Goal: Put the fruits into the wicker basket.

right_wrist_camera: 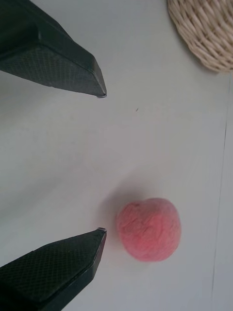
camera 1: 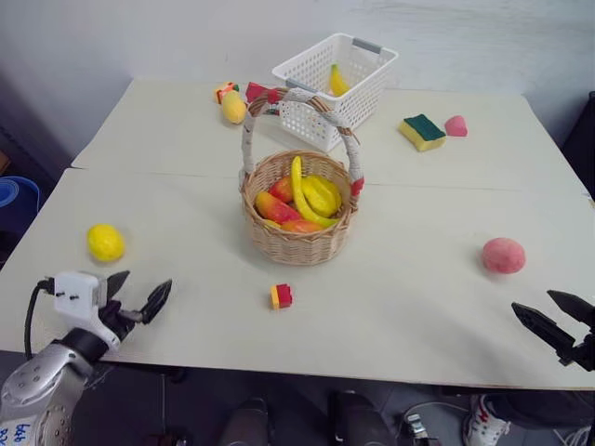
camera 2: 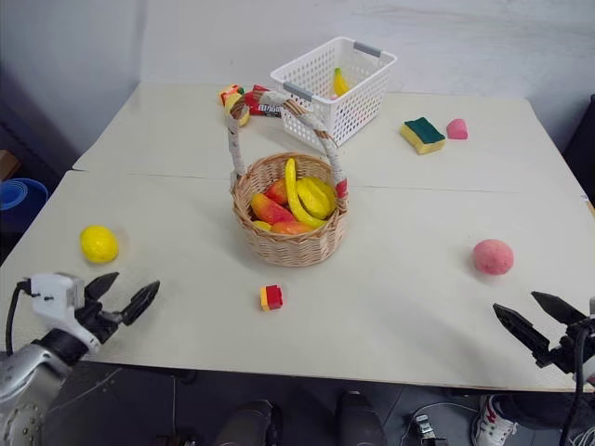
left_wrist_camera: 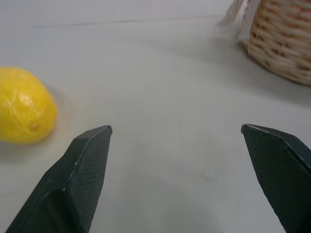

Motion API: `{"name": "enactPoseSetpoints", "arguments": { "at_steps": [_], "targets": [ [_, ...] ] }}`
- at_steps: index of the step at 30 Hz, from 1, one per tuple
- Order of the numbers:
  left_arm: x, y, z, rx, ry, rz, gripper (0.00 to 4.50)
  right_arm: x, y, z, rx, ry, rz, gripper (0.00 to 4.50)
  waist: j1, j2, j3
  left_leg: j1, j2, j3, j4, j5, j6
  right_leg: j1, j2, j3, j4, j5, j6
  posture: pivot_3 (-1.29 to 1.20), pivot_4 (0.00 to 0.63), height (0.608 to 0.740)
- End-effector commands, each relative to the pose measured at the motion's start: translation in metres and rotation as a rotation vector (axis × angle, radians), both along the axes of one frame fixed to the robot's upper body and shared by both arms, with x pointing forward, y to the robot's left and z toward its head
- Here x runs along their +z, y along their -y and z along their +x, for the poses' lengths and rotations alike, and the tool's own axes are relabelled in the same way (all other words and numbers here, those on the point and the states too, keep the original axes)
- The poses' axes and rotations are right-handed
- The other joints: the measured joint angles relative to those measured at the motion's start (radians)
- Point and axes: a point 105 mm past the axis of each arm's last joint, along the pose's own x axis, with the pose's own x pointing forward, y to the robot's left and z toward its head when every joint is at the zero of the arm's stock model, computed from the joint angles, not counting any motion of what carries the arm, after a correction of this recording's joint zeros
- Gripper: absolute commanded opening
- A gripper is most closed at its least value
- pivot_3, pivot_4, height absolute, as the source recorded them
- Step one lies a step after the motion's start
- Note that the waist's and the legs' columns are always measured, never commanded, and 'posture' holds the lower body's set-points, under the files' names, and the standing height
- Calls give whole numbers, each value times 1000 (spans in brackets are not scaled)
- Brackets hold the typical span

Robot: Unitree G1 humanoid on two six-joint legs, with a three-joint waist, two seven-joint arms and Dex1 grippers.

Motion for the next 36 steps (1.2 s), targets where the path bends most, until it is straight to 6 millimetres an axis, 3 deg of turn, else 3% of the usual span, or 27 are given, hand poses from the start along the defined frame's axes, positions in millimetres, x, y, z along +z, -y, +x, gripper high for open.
{"name": "enactPoseSetpoints", "arguments": {
  "at_steps": [1,4,5,7,9,12,15,20,25,30,36],
  "targets": [
    [27,-6,1,67,94,-26,4480,29,-40,-5,208,40,17,4500,-2,0,0,0,0,0,0,0,0,0,1,0,0,0,0,0,150,740],
    [39,-19,8,153,122,-32,4480,51,-96,-21,516,21,45,4500,-2,0,0,0,2,0,0,-1,-2,0,4,0,0,0,0,0,150,740],
    [41,-12,9,113,118,-29,4480,57,-108,-25,582,20,52,4500,-2,0,0,0,2,0,0,0,-2,0,4,0,1,0,0,0,150,740],
    [42,10,9,-23,107,-12,4480,64,-120,-28,644,22,52,4500,0,-2,1,1,3,0,0,0,-2,0,5,-1,1,0,0,0,150,740],
    [40,47,5,-279,70,30,4480,70,-136,-32,736,26,35,4500,1,-5,1,0,2,0,0,0,-3,0,4,-1,0,0,0,0,150,740],
    [30,84,-6,-610,-13,103,4480,72,-150,-34,836,33,-19,4500,5,-5,1,-1,0,-1,2,0,-2,0,2,-1,-1,0,0,0,150,740],
    [15,104,-3,-865,-79,229,4480,73,-157,-30,906,44,-74,4500,3,-2,2,-1,0,-1,1,0,-2,1,1,-2,-4,0,-1,0,150,740],
    [1,125,23,-1039,-82,309,4480,77,-163,-25,949,47,-100,4500,2,-1,2,-2,0,-1,0,0,-2,-1,2,-2,-5,0,-1,0,150,740],
    [-16,150,38,-1198,-106,339,4480,78,-168,-28,960,45,-104,4500,3,0,2,-7,1,-1,0,1,-4,-4,3,-3,-5,1,0,0,150,740],
    [-24,170,41,-1295,-119,318,4480,75,-169,-28,919,41,-99,4500,4,-1,2,-20,0,0,7,1,-4,-16,4,-4,0,2,2,0,150,740],
    [-36,180,40,-1321,-147,364,4480,76,-171,-27,881,56,-87,4500,6,-2,3,-22,0,1,19,0,-2,-17,4,-2,5,2,3,0,150,740]
  ]
}}
